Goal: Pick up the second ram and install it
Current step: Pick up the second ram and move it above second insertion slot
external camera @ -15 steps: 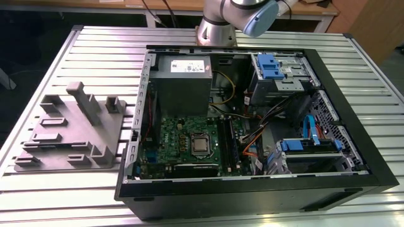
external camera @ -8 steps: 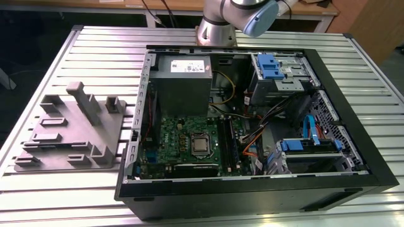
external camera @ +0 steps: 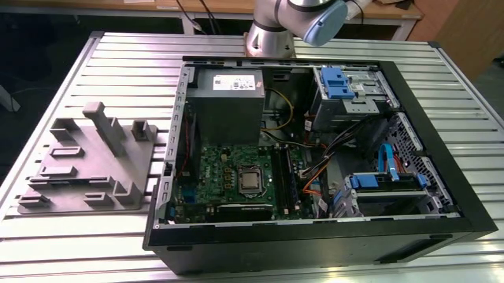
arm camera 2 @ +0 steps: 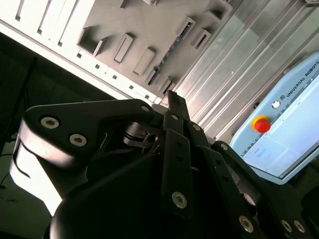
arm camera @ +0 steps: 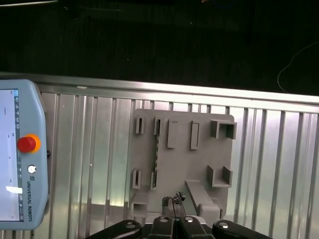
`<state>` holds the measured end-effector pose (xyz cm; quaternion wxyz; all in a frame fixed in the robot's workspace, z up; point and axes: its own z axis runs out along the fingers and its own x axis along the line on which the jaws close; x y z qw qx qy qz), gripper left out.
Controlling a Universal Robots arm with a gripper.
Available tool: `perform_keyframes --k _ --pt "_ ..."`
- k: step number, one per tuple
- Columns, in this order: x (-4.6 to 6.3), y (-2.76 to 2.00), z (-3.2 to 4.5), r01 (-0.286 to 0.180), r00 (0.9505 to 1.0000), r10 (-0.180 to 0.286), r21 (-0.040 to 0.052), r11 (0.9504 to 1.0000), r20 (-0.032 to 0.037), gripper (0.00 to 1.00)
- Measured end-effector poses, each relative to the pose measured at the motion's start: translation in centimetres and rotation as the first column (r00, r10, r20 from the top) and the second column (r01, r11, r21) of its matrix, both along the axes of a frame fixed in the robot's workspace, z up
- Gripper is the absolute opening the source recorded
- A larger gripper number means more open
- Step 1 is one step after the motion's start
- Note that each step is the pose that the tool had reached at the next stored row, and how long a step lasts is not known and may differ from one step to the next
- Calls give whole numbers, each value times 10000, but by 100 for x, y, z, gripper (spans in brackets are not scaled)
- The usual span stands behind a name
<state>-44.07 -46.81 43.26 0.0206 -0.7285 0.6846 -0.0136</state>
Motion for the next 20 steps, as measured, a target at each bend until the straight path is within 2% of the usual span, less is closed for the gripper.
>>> perform_keyframes --k 20 --pt "-4 0 -363 -1 10000 1 1 10000 7 10"
